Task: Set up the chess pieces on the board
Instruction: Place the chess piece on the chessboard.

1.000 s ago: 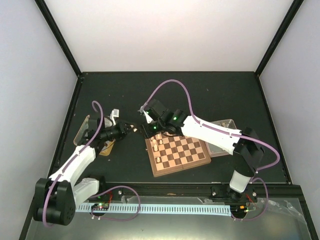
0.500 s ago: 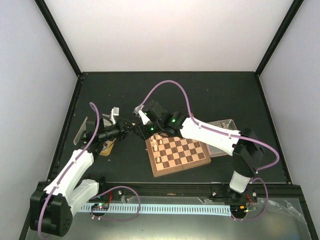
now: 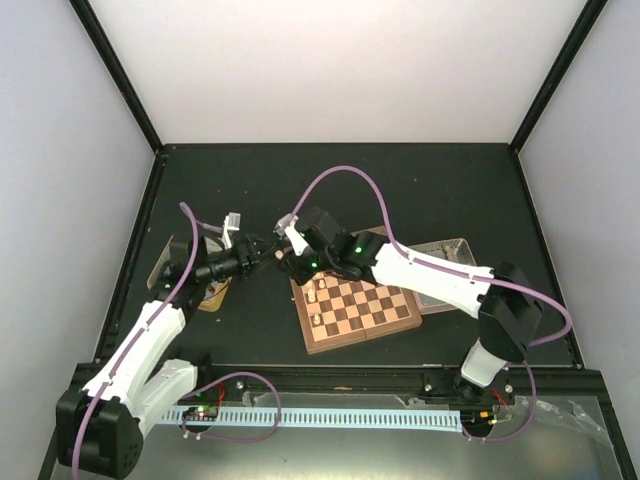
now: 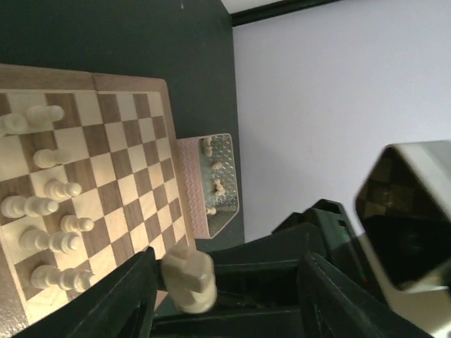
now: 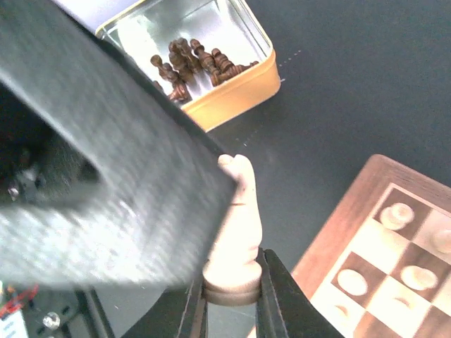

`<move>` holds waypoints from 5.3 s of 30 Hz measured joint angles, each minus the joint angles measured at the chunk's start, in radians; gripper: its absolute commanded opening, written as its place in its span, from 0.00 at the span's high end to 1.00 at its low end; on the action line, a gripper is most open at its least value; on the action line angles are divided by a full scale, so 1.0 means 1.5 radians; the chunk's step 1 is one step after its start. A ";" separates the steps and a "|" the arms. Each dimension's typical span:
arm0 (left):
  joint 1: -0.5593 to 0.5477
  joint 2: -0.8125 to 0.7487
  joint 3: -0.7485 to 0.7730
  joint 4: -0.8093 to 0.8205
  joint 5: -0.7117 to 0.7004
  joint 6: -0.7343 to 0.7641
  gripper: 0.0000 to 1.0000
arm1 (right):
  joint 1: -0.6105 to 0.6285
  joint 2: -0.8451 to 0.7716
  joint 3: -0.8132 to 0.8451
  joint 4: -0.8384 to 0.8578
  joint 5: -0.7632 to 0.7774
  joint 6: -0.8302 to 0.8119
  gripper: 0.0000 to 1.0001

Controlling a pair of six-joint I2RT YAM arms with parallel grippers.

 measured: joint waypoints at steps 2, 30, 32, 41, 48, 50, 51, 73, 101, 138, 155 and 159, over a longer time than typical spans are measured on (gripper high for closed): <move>0.000 -0.001 0.019 -0.019 0.012 0.026 0.35 | -0.001 -0.024 -0.032 0.012 0.005 -0.025 0.99; 0.000 0.045 0.117 -0.155 0.186 0.249 0.60 | -0.002 -0.155 -0.130 0.078 -0.009 -0.214 0.99; 0.000 0.051 0.117 -0.155 0.187 0.250 0.59 | -0.002 -0.155 -0.130 0.078 -0.012 -0.216 0.99; 0.000 0.060 0.117 -0.148 0.187 0.243 0.80 | -0.002 -0.154 -0.130 0.077 -0.028 -0.226 0.99; 0.000 0.064 0.117 -0.146 0.185 0.249 0.93 | -0.003 -0.151 -0.129 0.073 -0.028 -0.218 0.81; 0.000 0.064 0.117 -0.146 0.184 0.253 0.93 | -0.004 -0.149 -0.126 0.070 -0.028 -0.210 0.68; -0.001 0.064 0.117 -0.147 0.182 0.256 0.93 | -0.005 -0.148 -0.125 0.069 -0.028 -0.201 0.61; -0.308 0.277 0.225 -0.290 -0.572 0.355 0.92 | -0.127 -0.374 -0.285 0.040 0.273 0.143 0.43; -0.375 0.478 0.287 -0.251 -0.720 0.329 0.87 | -0.146 -0.337 -0.304 0.007 0.305 0.212 0.42; -0.375 0.529 0.298 -0.235 -0.733 0.331 0.66 | -0.149 -0.323 -0.304 0.005 0.282 0.224 0.42; -0.373 0.470 0.298 -0.252 -0.728 0.330 0.64 | -0.149 -0.323 -0.303 0.005 0.273 0.224 0.42; -0.364 0.451 0.298 -0.252 -0.716 0.330 0.64 | -0.149 -0.317 -0.301 0.007 0.261 0.223 0.44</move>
